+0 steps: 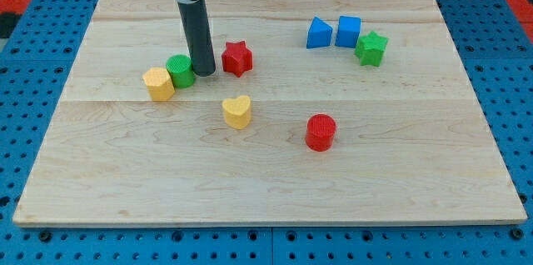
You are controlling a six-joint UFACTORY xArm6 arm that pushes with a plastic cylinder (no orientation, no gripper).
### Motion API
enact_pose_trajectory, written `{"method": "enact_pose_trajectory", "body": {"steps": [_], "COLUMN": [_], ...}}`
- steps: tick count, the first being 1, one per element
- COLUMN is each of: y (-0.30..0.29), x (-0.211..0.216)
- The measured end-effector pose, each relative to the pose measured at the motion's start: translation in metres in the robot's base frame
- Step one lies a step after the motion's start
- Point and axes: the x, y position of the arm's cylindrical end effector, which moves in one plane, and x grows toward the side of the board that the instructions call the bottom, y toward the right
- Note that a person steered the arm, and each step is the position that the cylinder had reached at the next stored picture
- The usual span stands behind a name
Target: Push red star to blue triangle
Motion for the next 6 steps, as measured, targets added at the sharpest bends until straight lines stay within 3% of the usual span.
{"method": "enact_pose_trajectory", "body": {"steps": [6], "y": [0.081], "x": [-0.024]}}
